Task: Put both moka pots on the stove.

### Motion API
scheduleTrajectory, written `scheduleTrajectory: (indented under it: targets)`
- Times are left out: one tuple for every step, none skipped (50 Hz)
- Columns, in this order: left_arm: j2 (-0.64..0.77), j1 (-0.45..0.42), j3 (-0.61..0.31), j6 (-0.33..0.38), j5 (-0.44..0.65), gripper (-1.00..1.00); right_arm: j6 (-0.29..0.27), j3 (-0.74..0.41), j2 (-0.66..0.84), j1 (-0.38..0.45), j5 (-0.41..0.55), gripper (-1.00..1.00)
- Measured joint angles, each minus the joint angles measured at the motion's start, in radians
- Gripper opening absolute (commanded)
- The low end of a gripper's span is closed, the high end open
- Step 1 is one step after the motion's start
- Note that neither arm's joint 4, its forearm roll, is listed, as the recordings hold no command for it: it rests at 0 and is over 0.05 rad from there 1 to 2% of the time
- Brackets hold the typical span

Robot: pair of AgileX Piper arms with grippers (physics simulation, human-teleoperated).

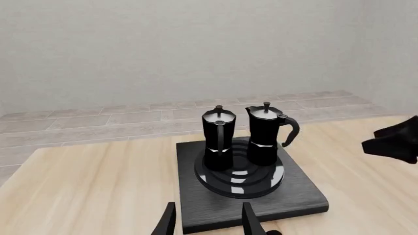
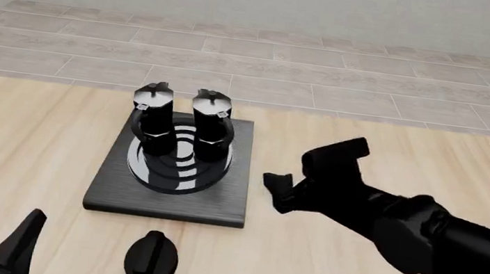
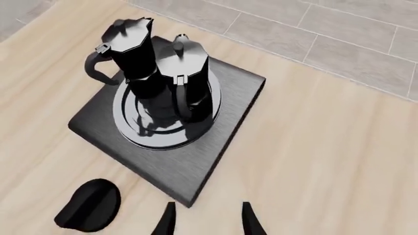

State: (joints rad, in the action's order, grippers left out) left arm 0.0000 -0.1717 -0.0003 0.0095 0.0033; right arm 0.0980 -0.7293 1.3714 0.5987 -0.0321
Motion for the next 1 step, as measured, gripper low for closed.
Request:
scheduleTrajectory:
  targets:
    - [0.0, 0.0, 0.0, 0.0, 0.0, 1.0, 0.0, 0.01, -0.013, -0.001, 0.001, 1.0]
